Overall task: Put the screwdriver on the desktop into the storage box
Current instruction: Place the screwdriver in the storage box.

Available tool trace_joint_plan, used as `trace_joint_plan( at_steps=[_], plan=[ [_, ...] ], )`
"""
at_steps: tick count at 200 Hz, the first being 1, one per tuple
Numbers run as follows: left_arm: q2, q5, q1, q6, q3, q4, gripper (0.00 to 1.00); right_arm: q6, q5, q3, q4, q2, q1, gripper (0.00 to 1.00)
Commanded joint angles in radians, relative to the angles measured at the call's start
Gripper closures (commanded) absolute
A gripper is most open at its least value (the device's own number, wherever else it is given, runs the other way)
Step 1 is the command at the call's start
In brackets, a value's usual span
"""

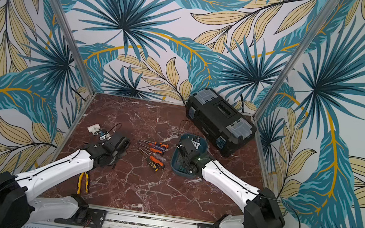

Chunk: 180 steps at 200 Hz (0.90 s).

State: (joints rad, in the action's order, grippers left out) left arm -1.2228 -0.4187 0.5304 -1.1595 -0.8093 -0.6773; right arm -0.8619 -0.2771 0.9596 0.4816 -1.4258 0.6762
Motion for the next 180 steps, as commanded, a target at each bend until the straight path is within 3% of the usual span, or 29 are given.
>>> trace_joint_plan(
  at_steps=[1,42,50,61,69,99,120,180],
  plan=[
    [-0.006,0.071,-0.002,0.000,-0.037,0.019,0.45,-0.102,0.042,0.029,-0.056,-0.069,-0.009,0.99],
    [-0.007,0.150,0.002,-0.020,0.002,0.078,0.45,-0.107,0.092,0.060,-0.085,-0.169,-0.031,0.96],
    [-0.017,0.181,0.003,-0.022,0.011,0.101,0.45,-0.090,0.114,0.063,-0.099,-0.182,-0.035,0.90],
    [-0.037,0.225,0.004,-0.025,0.020,0.131,0.45,-0.072,0.132,0.069,-0.109,-0.198,-0.037,0.70],
    [-0.055,0.253,0.007,-0.026,0.023,0.149,0.45,-0.067,0.140,0.075,-0.110,-0.206,-0.038,0.61],
    [-0.128,0.335,0.033,-0.024,0.002,0.183,0.44,-0.049,0.133,0.077,-0.106,-0.187,-0.038,0.43],
    [-0.171,0.341,0.069,-0.024,-0.034,0.173,0.42,-0.021,0.105,0.064,-0.094,-0.133,-0.039,0.39],
    [-0.314,0.432,0.153,-0.048,-0.117,0.211,0.43,0.010,-0.049,-0.070,-0.080,0.097,-0.041,0.39]
  ],
)
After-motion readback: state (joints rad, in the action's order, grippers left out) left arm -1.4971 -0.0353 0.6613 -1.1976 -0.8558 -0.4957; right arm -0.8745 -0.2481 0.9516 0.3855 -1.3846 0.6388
